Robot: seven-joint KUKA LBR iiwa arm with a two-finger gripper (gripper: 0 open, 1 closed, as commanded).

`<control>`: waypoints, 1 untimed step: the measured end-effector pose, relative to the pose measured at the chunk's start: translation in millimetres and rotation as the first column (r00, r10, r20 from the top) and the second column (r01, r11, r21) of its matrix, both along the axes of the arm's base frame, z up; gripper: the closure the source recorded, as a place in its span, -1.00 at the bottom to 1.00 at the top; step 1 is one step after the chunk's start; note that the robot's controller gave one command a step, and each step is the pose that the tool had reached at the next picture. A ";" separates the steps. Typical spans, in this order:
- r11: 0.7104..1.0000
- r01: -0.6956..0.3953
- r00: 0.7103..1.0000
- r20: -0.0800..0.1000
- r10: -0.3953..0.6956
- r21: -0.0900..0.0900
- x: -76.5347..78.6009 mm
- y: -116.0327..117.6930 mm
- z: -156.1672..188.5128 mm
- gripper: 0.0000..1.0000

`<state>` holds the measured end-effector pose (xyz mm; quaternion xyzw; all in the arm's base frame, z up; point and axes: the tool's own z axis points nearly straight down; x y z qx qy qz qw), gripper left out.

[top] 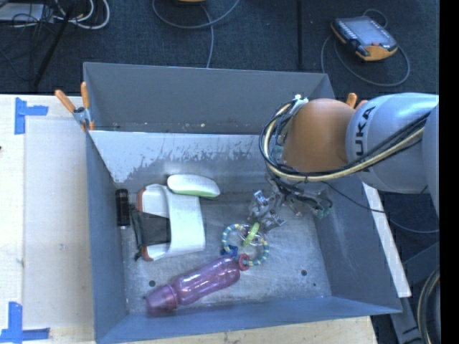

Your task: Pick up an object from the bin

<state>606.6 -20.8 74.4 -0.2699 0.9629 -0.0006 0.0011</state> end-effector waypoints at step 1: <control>1.000 0.000 1.000 -0.010 0.000 0.002 -3.1 0.8 13.2 1.00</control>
Offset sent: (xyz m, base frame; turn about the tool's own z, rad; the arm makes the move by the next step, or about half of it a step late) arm 0.0000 -0.0003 0.0180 0.0000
